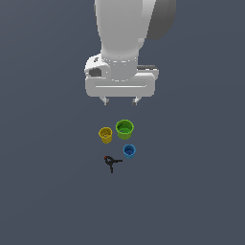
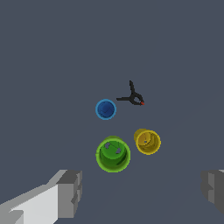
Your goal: Pick up a designated object from a clutter of objects.
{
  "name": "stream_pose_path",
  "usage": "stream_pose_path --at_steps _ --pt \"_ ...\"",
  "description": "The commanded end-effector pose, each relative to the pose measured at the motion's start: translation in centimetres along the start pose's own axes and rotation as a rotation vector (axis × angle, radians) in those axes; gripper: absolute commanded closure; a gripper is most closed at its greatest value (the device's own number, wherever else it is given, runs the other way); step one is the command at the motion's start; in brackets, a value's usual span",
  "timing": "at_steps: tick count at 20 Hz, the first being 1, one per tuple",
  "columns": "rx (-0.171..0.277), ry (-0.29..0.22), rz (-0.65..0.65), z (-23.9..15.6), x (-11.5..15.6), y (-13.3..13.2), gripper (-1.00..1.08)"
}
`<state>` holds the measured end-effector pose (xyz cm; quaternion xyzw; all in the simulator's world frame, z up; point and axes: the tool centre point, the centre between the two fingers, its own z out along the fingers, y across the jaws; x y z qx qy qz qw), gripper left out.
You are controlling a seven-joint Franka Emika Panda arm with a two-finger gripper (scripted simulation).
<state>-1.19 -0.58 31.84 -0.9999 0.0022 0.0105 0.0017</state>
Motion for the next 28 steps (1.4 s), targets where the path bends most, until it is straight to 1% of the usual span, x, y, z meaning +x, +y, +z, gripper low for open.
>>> stream_pose_path --at_steps 1,4,9,16,22,28 --pt "0.000 0.000 0.000 0.0 0.0 0.0 -0.92" --pt "-0.004 0.003 0.003 -0.1 0.1 0.6 -0.92" --pt "-0.019 0.015 0.013 -0.9 0.3 2.8 -0.92" --pt "-0.018 0.016 0.013 -0.4 0.4 3.0 -0.92" --pt "-0.014 0.016 0.009 2.0 0.5 3.5 -0.92" --pt "-0.007 0.017 0.004 6.2 0.5 4.4 -0.92"
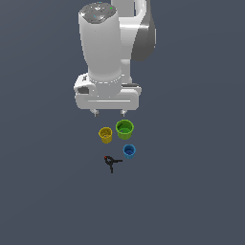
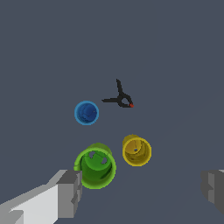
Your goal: Pick up a designated object from a clutter of objects.
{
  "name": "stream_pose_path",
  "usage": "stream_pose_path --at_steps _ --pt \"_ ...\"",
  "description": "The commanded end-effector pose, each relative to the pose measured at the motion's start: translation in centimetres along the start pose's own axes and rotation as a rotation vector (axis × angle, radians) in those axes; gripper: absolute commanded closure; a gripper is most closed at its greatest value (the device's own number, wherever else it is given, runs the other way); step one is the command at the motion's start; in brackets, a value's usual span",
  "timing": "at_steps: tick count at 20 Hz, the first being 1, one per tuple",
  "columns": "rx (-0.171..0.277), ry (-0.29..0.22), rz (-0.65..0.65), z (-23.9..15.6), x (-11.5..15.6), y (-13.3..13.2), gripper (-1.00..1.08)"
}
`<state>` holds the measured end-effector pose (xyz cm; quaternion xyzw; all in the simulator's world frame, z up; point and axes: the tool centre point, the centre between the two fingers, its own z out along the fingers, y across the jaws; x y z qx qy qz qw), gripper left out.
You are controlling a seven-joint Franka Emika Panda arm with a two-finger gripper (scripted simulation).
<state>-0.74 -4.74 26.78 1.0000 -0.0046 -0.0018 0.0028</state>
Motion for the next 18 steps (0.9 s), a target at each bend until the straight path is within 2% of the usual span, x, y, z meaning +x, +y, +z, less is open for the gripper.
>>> stream_pose_path --at_steps 1,10,18 --pt "0.003 0.000 -0.002 2.1 -0.2 0.5 -0.92" --pt "0.009 0.002 -0.008 10.6 -2.0 2.4 -0.92" --pt "0.007 0.003 -0.009 15.4 -3.9 3.5 -0.92"
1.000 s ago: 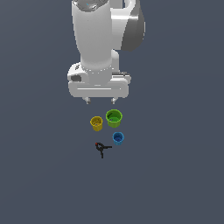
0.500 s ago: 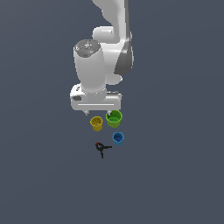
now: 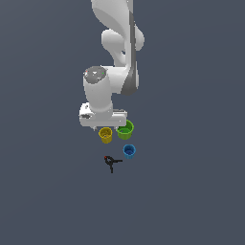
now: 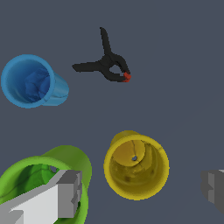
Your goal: Pick up a designated object from a clutter of objects.
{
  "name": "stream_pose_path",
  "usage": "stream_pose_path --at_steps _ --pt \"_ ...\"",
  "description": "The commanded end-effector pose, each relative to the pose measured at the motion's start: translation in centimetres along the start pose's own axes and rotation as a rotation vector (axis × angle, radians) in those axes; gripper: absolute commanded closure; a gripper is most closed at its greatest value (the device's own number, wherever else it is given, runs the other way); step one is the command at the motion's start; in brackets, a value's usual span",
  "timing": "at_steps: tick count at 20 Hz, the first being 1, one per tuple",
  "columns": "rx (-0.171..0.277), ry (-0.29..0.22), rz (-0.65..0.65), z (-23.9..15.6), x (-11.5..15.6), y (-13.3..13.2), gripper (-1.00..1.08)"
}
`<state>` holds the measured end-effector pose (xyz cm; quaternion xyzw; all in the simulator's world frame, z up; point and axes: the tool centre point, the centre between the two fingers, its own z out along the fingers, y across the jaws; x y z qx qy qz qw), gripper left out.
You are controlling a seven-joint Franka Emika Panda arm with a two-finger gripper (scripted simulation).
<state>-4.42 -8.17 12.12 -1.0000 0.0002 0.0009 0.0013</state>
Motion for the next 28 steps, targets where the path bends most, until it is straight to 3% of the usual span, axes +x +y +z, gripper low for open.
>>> stream_pose_path --at_steps 1,14,28 --pt "-0.001 0.002 -0.001 1.1 -0.5 0.3 -0.92" --pt "-0.002 0.001 -0.001 2.8 -1.3 0.6 -0.92" --pt "-0.003 0.001 -0.001 7.5 -1.3 0.6 -0.92"
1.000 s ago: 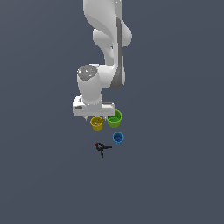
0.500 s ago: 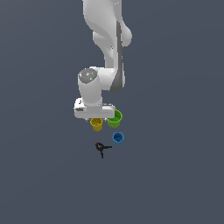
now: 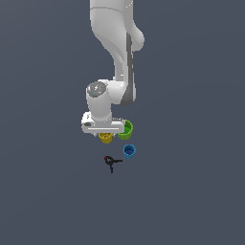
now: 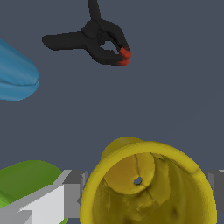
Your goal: Pick up a designated object from a clutter of objects.
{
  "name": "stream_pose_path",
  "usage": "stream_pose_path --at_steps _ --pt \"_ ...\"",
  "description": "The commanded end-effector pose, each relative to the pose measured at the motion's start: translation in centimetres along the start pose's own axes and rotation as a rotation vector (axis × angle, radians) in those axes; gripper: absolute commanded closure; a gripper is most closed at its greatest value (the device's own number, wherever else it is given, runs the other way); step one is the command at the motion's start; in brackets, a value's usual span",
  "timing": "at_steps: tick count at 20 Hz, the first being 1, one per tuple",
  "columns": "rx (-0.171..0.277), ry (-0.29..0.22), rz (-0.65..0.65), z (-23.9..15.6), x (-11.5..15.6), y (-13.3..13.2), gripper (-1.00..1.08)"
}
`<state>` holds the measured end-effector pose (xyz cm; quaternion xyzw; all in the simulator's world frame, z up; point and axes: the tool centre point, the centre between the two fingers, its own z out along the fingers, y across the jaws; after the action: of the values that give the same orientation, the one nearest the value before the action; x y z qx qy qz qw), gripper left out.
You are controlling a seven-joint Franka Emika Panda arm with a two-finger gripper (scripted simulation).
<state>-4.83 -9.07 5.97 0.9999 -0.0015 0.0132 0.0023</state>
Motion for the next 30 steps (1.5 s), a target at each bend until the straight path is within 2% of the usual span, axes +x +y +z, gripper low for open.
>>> stream_pose_path --at_steps 1,2,11,12,17,23,30 --pt "0.004 -0.027 -0.003 1.3 -1.0 -0.3 -0.92" --pt "0.004 -0.027 -0.003 1.3 -1.0 -0.3 1.08" --pt "0.004 -0.027 -0.003 1.3 -1.0 -0.3 1.08" --pt "0.001 -0.004 -0.003 0.4 -0.2 -0.1 1.08" --pt "0.001 -0.004 -0.003 -0.1 -0.3 -0.4 1.08" --pt "0.001 -0.006 -0.003 -1.9 -0.9 -1.6 1.08" --pt "0.001 -0.008 -0.003 -5.8 -2.0 -3.9 1.08"
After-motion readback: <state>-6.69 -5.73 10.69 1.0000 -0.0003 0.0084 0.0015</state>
